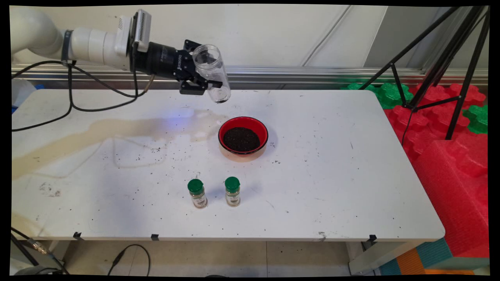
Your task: Pour the black seasoning powder in the red bowl, then place the picked object on the table
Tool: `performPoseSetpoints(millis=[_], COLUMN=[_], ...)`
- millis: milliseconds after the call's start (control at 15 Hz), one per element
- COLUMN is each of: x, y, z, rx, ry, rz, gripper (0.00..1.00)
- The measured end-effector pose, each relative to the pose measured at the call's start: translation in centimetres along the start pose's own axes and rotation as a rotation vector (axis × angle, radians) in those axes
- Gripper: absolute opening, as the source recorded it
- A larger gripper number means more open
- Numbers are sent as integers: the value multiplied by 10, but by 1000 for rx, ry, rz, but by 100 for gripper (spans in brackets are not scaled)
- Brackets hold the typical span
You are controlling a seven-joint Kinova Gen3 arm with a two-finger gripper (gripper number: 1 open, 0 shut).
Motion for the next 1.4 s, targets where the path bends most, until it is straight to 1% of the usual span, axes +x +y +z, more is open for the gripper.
performPoseSetpoints(millis=[333, 667, 1067, 1400], x=[-6, -17, -34, -57], y=[5, 18, 37, 59], z=[-23, -45, -63, -75], rx=[-30, -64, -107, -154], ry=[-4, -17, -46, -84], rz=[-143, -237, -303, -347], gripper=[0, 0, 0, 0])
